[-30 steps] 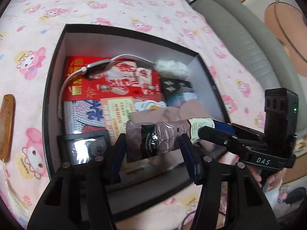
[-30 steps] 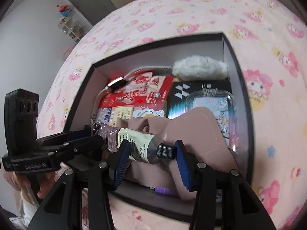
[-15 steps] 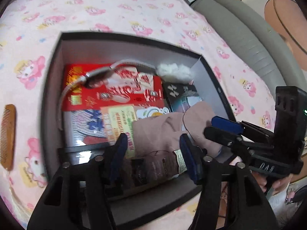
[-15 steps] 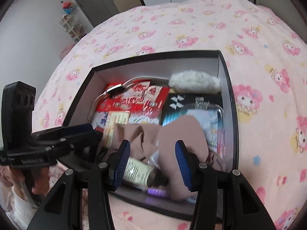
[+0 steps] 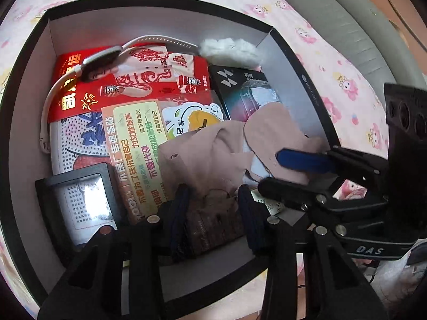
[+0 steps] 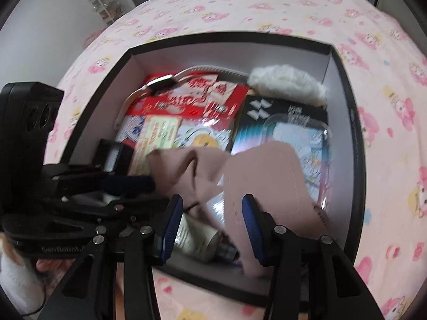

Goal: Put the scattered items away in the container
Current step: 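Open both grippers to release the tube in the box, then withdraw both grippers up out of the box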

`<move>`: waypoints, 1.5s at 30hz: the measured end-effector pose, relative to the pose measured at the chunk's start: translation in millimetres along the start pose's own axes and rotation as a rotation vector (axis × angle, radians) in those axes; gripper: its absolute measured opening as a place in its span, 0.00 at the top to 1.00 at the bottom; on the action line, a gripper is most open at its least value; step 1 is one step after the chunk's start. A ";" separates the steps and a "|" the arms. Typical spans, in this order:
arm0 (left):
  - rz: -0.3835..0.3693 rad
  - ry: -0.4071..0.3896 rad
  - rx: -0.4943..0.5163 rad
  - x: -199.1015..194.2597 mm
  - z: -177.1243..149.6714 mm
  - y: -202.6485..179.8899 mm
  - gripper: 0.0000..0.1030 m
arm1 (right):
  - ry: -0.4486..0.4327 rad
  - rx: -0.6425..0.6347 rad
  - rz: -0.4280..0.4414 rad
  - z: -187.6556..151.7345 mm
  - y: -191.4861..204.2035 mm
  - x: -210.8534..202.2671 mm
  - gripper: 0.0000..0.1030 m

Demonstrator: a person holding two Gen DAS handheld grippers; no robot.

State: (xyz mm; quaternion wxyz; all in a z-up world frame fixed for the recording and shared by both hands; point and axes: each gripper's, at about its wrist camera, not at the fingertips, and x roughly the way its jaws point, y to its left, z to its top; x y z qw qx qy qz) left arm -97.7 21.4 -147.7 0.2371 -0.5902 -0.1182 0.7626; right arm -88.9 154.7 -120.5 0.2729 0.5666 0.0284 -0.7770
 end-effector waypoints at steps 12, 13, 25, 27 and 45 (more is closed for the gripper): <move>0.010 -0.020 -0.021 3.5 7.4 6.3 0.63 | -0.070 0.062 -0.128 8.1 -0.3 9.3 0.58; 0.006 -0.015 -0.014 4.2 7.7 5.2 0.63 | -0.066 0.055 -0.134 8.3 0.0 8.7 0.58; -0.026 -0.021 -0.003 -0.6 1.7 2.9 0.61 | -0.016 0.013 -0.120 -0.6 0.0 1.1 0.56; -0.009 -0.059 0.013 -7.2 -3.5 -4.3 0.61 | -0.070 0.043 -0.140 -1.3 -0.4 -9.2 0.56; -0.036 -0.234 0.061 -96.3 -59.5 -39.6 0.51 | -0.308 0.062 -0.124 -50.1 63.9 -85.7 0.56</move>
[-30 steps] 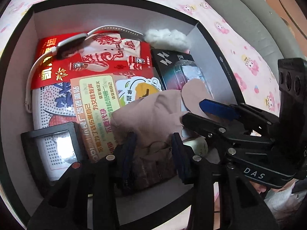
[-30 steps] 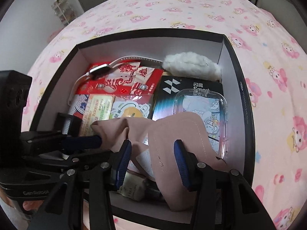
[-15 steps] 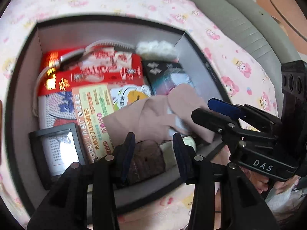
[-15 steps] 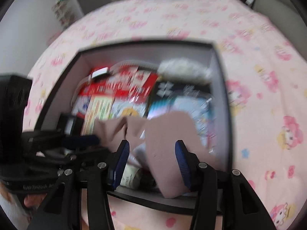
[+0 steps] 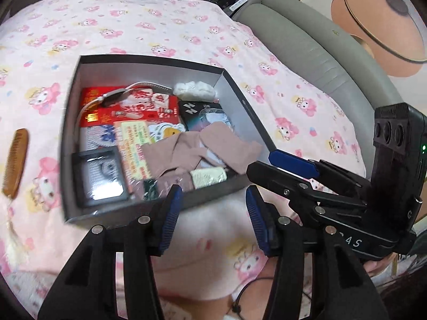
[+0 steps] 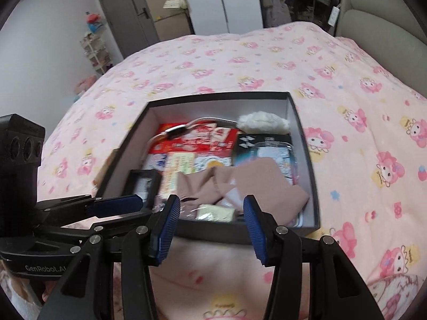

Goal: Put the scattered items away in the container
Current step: 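Withdraw both grippers up out of the box, then move the left gripper down over the wooden comb on the bedspread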

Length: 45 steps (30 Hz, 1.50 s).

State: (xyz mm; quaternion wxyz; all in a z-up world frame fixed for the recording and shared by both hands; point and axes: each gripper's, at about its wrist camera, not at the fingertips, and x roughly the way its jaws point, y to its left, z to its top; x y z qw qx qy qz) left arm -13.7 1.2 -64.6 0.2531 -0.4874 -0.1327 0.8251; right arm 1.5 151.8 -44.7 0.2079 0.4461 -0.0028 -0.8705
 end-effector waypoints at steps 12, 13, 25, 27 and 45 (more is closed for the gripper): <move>0.078 -0.031 -0.053 -59.2 -24.4 29.1 0.50 | 0.020 -0.066 0.136 -3.6 61.8 1.5 0.56; 0.085 -0.033 -0.071 -64.2 -25.2 34.8 0.51 | 0.023 -0.069 0.141 -2.1 67.3 3.5 0.56; 0.189 -0.083 -0.266 -109.9 -42.1 125.3 0.48 | 0.090 -0.075 0.295 17.4 142.0 43.9 0.56; 0.204 -0.078 -0.324 -112.7 -46.6 149.6 0.48 | 0.115 -0.090 0.309 18.4 153.1 53.5 0.56; 0.145 0.126 -0.467 -53.6 -54.4 298.2 0.50 | 0.349 -0.160 0.241 27.4 227.9 183.6 0.56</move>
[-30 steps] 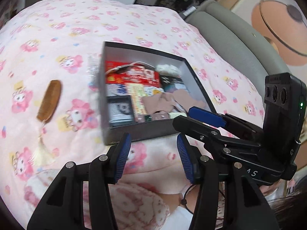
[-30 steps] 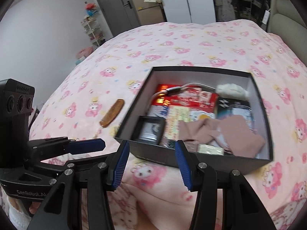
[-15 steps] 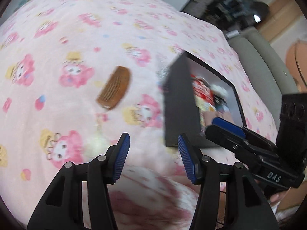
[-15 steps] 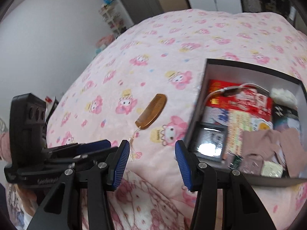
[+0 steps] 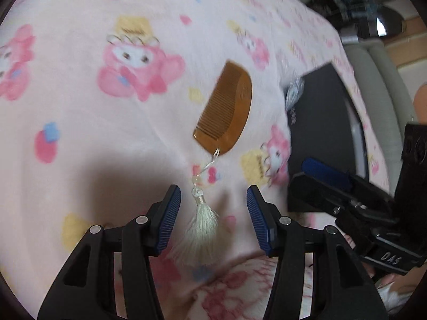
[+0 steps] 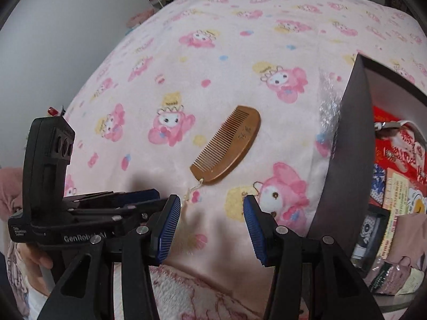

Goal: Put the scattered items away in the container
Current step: 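Move the left gripper down over the wooden comb on the bedspread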

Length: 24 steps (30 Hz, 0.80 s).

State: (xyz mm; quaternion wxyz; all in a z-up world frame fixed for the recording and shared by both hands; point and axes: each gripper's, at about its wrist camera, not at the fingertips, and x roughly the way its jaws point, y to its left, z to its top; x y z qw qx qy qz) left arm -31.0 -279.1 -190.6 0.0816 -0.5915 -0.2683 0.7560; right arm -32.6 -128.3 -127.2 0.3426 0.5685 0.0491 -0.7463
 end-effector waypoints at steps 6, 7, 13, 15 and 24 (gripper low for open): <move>0.156 0.005 0.125 28.0 6.1 -7.9 0.77 | 0.010 0.004 -0.022 5.9 -3.2 8.0 0.56; 0.173 0.004 0.147 29.7 5.2 -9.1 0.81 | 0.011 0.005 -0.023 6.4 -3.1 9.3 0.56; 0.310 -0.122 0.155 -0.8 0.6 -2.2 0.94 | -0.024 0.038 -0.016 15.1 -9.6 5.8 0.56; 0.324 -0.176 0.074 -22.3 7.9 14.6 0.94 | -0.039 0.044 -0.017 19.5 -11.8 3.8 0.56; 0.043 -0.215 -0.050 -38.0 16.4 18.2 0.64 | -0.031 0.115 -0.049 60.6 -23.1 37.2 0.55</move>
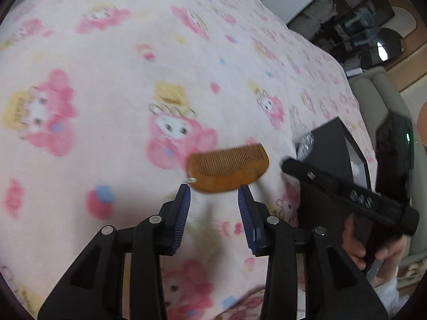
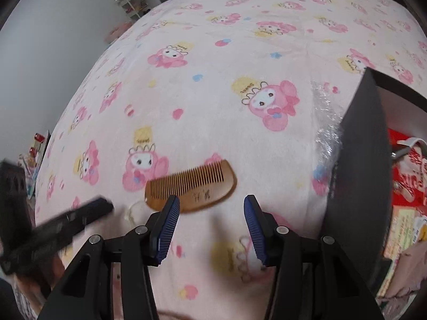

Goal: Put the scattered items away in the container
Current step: 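Move the left gripper down over the wooden comb on the bedspread, then close the left gripper on the wooden comb's spine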

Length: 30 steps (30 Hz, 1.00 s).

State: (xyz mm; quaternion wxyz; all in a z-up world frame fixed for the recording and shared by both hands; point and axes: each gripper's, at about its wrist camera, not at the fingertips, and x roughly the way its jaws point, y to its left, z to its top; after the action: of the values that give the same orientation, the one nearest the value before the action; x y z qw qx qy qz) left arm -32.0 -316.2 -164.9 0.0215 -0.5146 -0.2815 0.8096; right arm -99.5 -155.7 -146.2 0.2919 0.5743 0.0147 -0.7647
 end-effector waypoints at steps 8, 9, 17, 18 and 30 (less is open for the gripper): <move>-0.114 0.009 -0.252 56.7 18.8 43.8 0.60 | 0.055 0.052 -0.010 14.7 -6.1 41.3 0.55; -0.118 0.013 -0.264 59.0 17.9 44.3 0.60 | 0.071 0.064 -0.009 14.0 -8.4 47.8 0.55; -0.080 -0.017 -0.189 39.9 13.1 26.5 0.71 | 0.095 0.025 0.054 3.1 0.3 47.3 0.65; -0.091 -0.030 -0.189 32.1 11.7 24.8 0.72 | 0.088 0.019 0.064 1.7 1.3 41.0 0.65; -0.161 -0.116 0.026 -58.0 -22.3 -74.8 0.74 | -0.108 0.023 0.152 -44.9 -26.1 -102.0 0.68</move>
State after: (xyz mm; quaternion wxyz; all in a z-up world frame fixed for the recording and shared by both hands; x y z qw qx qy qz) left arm -4.9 -262.4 -88.5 0.0767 -0.4424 -0.3121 0.8373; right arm -55.2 -74.2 -79.1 0.3426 0.5349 -0.0535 -0.7704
